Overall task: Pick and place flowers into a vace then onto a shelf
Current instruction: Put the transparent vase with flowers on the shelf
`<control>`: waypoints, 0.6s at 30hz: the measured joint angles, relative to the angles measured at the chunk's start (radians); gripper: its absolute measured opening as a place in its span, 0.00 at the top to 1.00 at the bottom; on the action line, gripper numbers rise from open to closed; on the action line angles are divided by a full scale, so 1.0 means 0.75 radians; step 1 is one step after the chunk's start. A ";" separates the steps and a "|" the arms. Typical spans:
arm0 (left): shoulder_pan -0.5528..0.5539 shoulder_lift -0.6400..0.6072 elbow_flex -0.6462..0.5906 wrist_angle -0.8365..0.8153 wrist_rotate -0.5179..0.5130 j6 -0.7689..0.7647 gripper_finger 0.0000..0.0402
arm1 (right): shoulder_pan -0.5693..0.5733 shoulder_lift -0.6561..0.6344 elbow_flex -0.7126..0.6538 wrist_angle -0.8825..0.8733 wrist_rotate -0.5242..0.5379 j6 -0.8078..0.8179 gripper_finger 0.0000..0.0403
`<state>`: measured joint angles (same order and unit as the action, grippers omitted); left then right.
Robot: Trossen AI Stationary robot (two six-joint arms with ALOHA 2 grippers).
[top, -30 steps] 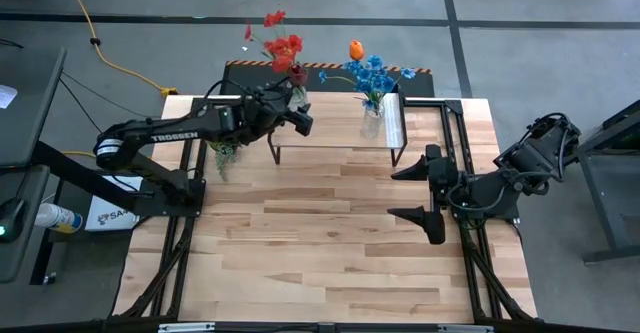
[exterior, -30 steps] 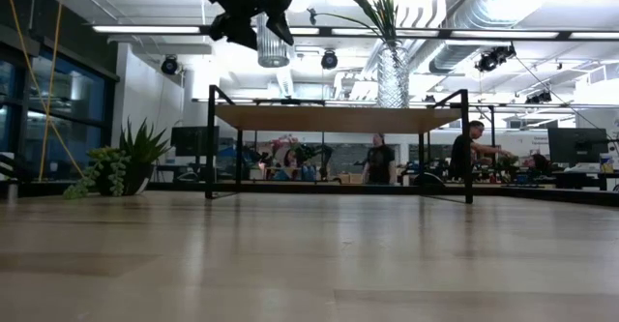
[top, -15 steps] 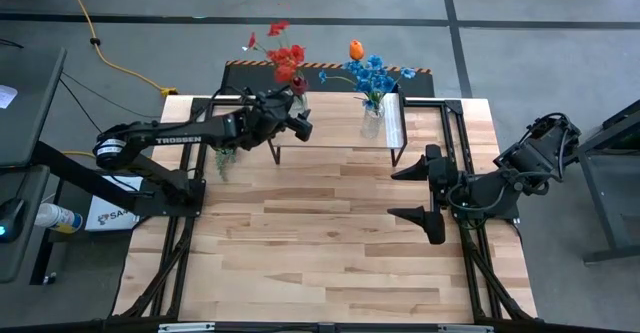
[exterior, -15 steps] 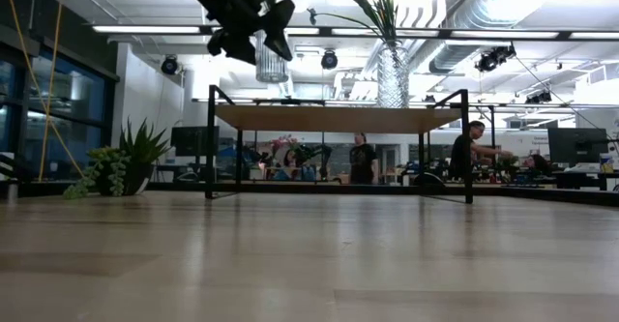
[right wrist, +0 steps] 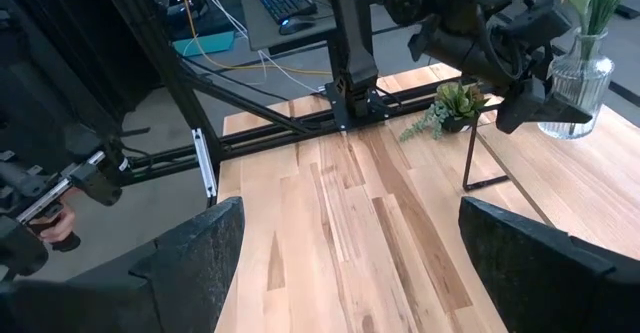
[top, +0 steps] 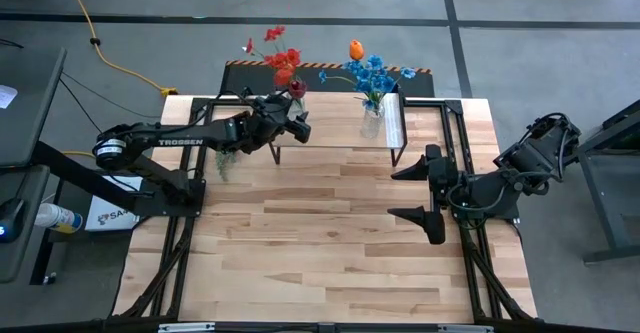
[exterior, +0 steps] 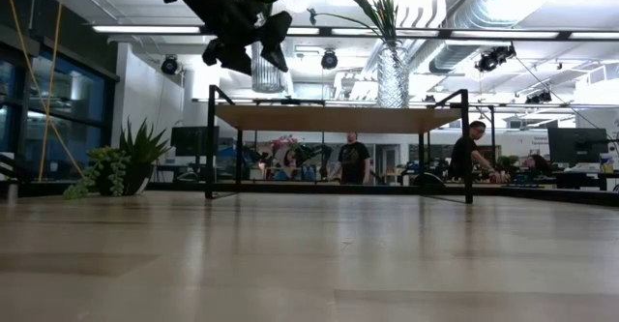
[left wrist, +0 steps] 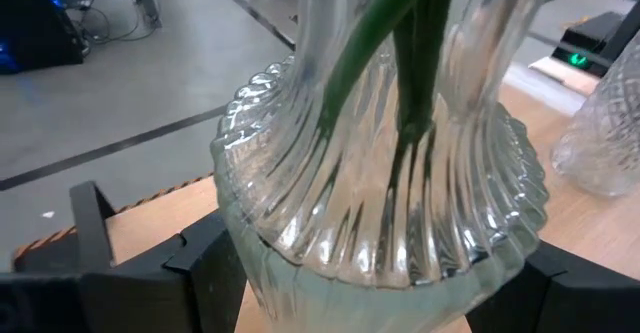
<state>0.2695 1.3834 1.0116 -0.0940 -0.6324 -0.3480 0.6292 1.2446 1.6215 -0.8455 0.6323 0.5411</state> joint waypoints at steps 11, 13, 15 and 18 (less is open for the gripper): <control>-0.001 0.000 -0.047 0.042 0.031 -0.007 0.22 | 0.000 0.000 0.000 0.000 0.000 0.000 0.11; -0.001 0.000 -0.047 0.048 0.036 -0.008 0.22 | 0.000 0.000 0.000 0.000 0.001 0.000 0.11; -0.001 0.000 -0.047 0.047 0.037 -0.007 0.22 | 0.000 0.000 0.000 0.000 0.002 0.000 0.11; -0.001 0.000 -0.047 0.048 0.038 -0.007 0.22 | 0.000 0.000 0.000 0.000 0.015 0.000 0.11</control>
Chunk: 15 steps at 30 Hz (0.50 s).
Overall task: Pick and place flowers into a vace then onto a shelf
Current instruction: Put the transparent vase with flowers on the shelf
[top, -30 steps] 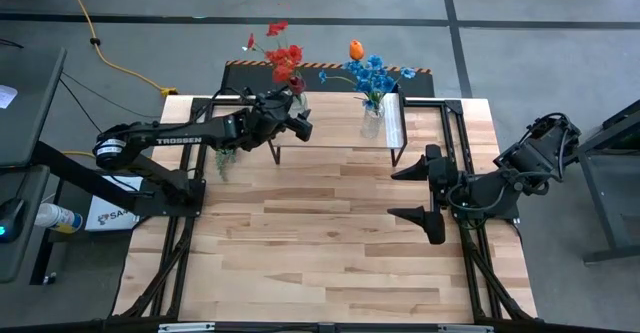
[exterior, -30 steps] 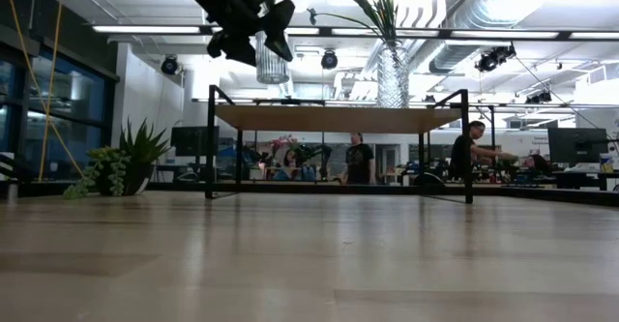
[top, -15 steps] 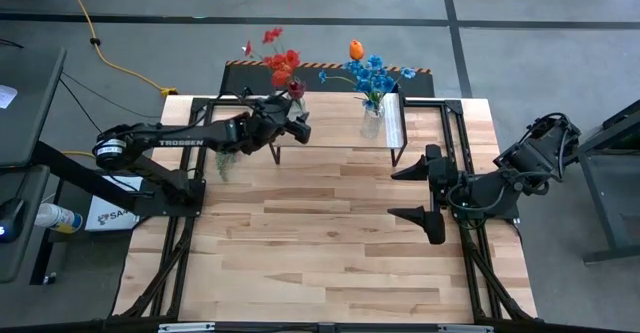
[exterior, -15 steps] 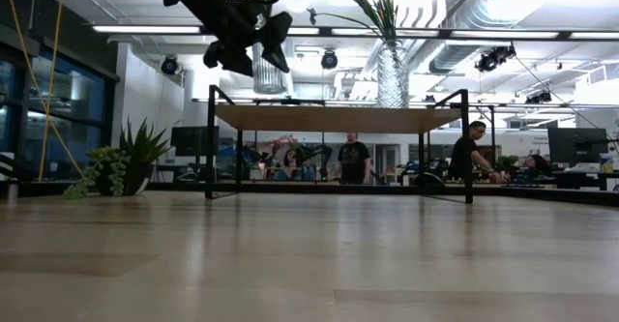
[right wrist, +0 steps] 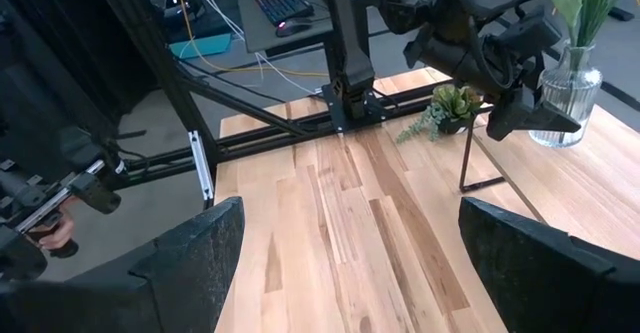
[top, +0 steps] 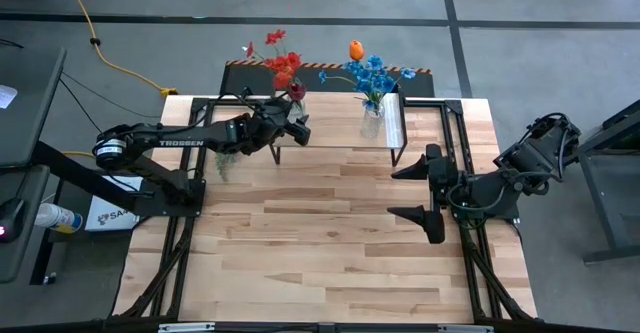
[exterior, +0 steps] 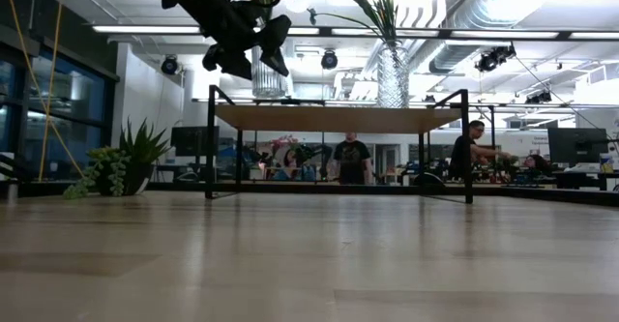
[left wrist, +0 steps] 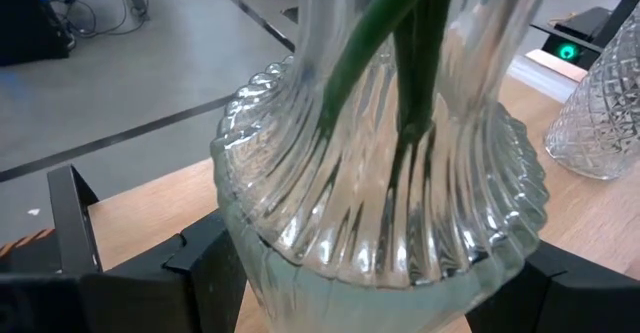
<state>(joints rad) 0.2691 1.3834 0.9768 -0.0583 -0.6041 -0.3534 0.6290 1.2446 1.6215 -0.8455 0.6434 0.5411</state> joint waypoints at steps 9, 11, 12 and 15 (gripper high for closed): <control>0.000 0.000 0.000 0.000 0.001 -0.001 0.22 | 0.000 0.000 0.000 0.001 -0.002 0.000 0.11; 0.000 0.009 0.000 0.004 -0.008 -0.001 0.22 | 0.000 0.000 0.000 0.002 -0.003 0.001 0.11; 0.000 0.015 0.001 0.005 -0.007 -0.006 0.22 | 0.000 0.000 0.000 0.002 -0.003 0.001 0.11; 0.000 0.040 0.001 0.007 -0.006 -0.024 0.22 | 0.000 0.000 0.000 0.002 -0.003 0.001 0.11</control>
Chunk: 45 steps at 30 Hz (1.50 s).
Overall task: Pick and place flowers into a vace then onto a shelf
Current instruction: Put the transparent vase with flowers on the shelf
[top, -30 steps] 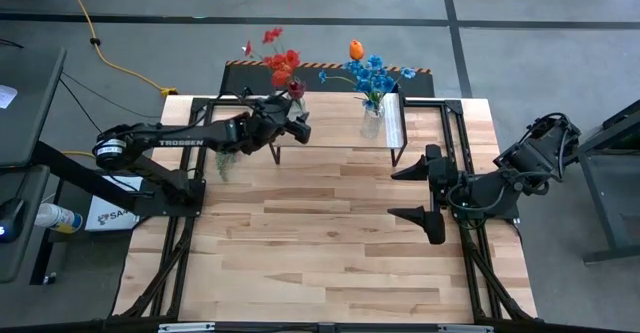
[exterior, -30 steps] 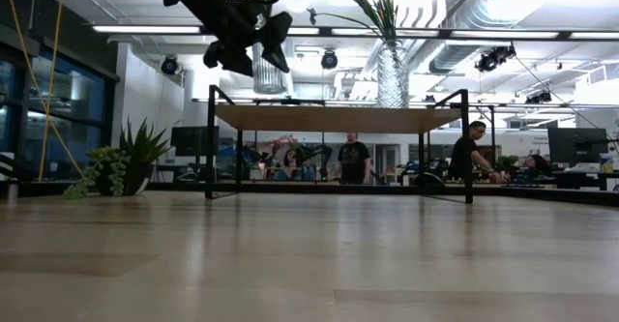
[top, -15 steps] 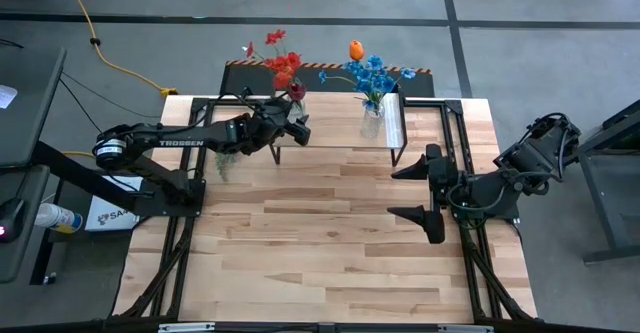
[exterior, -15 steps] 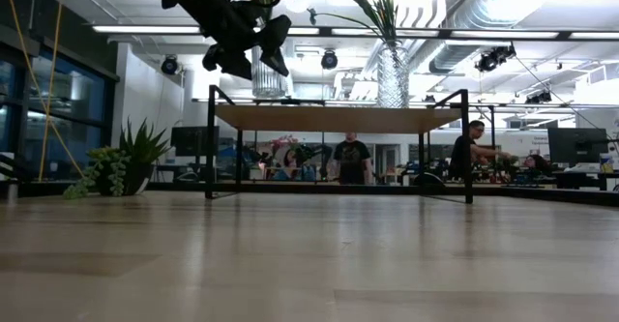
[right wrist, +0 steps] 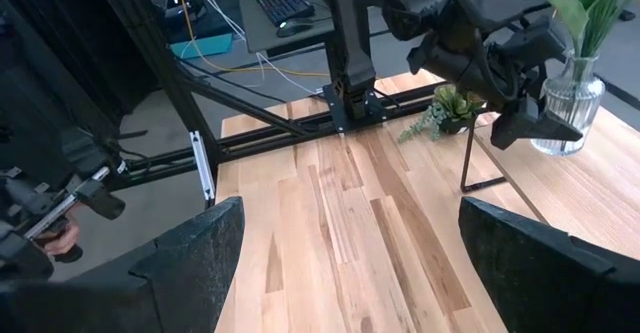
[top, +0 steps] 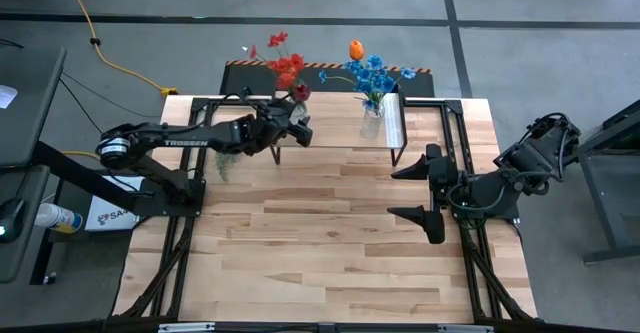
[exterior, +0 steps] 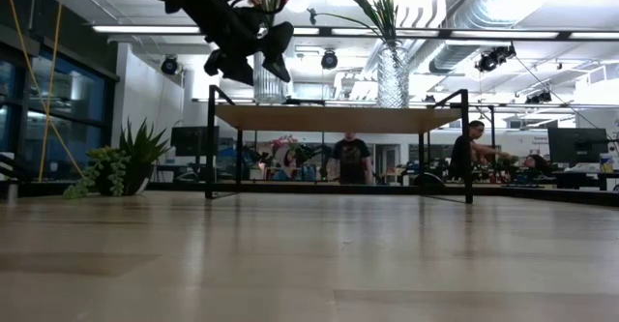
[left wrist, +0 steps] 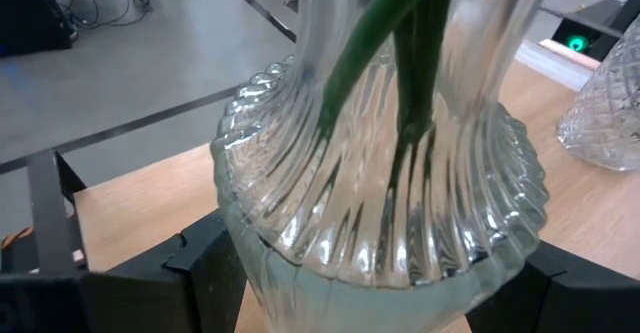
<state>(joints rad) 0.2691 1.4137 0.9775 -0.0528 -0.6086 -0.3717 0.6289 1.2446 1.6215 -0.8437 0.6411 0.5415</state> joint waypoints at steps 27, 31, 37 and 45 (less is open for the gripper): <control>-0.001 0.040 0.000 -0.052 0.011 -0.040 0.22 | 0.001 0.000 0.000 0.000 -0.002 0.000 0.11; -0.001 0.048 0.000 -0.049 0.011 -0.066 0.22 | 0.001 0.000 0.000 0.000 -0.002 0.000 0.11; -0.001 0.101 0.006 0.000 0.020 -0.079 0.22 | 0.000 0.000 0.000 0.000 -0.012 0.000 0.11; -0.001 0.122 0.007 0.022 0.025 -0.104 0.19 | 0.000 0.000 0.000 -0.001 -0.028 0.000 0.11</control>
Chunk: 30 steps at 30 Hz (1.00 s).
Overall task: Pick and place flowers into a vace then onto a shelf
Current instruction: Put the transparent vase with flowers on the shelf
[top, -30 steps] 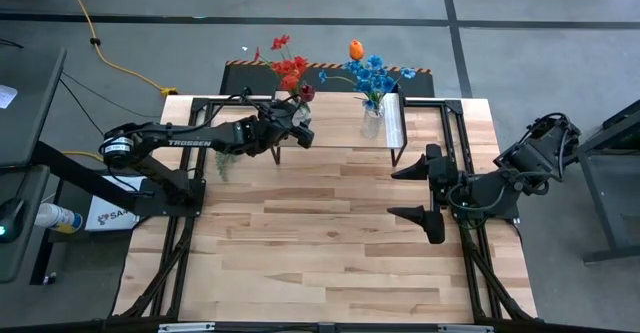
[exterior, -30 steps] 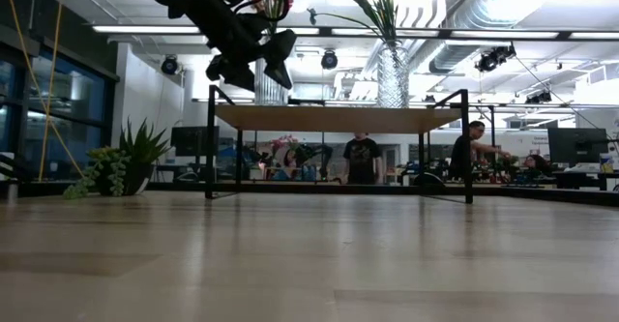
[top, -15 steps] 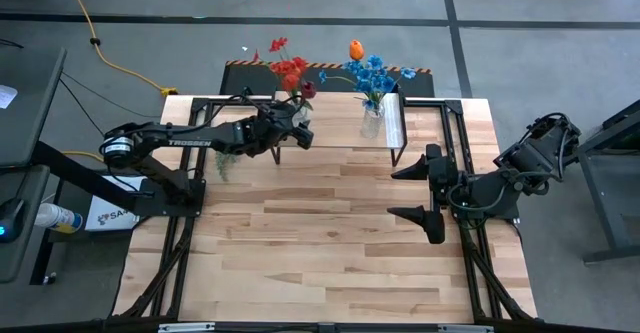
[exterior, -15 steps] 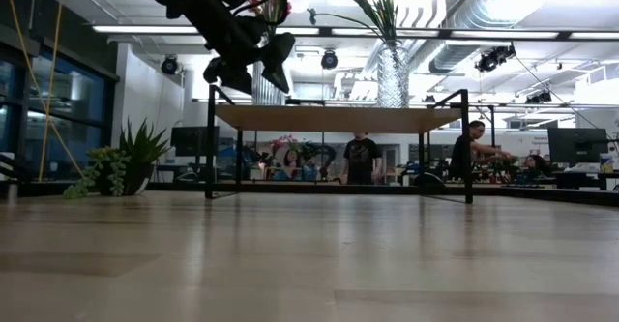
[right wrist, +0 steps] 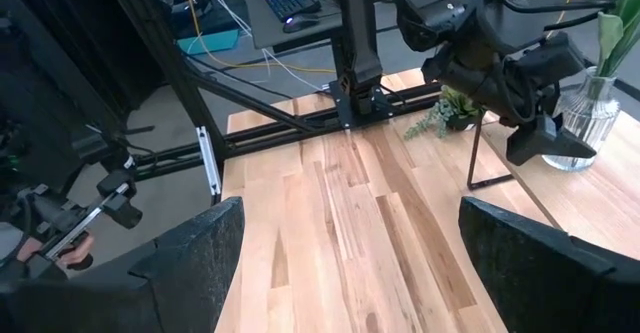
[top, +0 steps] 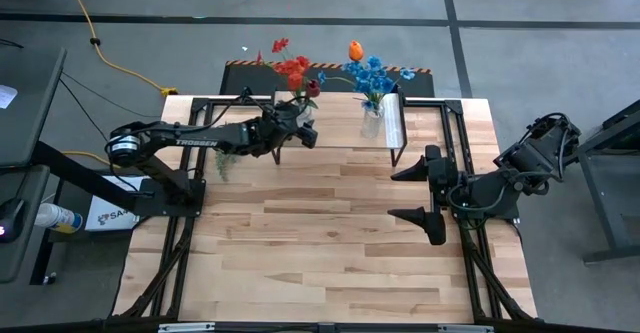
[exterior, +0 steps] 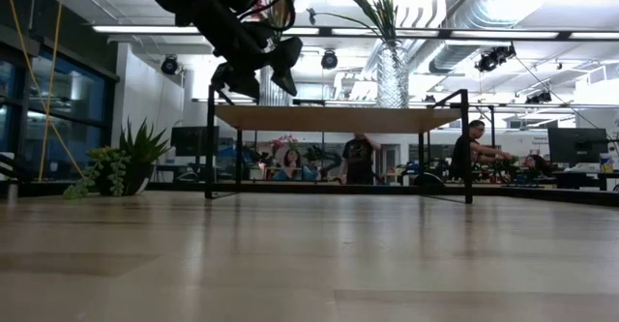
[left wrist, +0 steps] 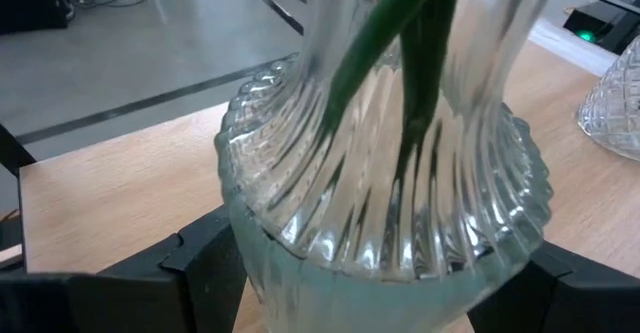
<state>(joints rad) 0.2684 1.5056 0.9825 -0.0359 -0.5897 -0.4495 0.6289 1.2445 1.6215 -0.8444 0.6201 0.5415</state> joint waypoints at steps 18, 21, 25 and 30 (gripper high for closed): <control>-0.001 0.006 -0.009 -0.047 0.021 0.001 0.06 | 0.000 0.000 0.000 -0.001 0.001 -0.001 0.11; -0.001 0.006 -0.008 -0.048 0.026 0.000 0.05 | 0.000 0.000 0.000 -0.001 0.001 -0.002 0.11; -0.001 0.006 -0.008 -0.049 0.026 0.000 0.05 | 0.000 0.000 0.000 -0.001 0.022 -0.001 0.11; -0.001 0.005 -0.007 -0.054 0.026 0.000 0.05 | 0.001 0.000 0.000 -0.001 0.023 -0.001 0.11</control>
<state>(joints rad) 0.2676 1.5097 0.9769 -0.0766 -0.5701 -0.4496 0.6292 1.2445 1.6215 -0.8448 0.6376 0.5411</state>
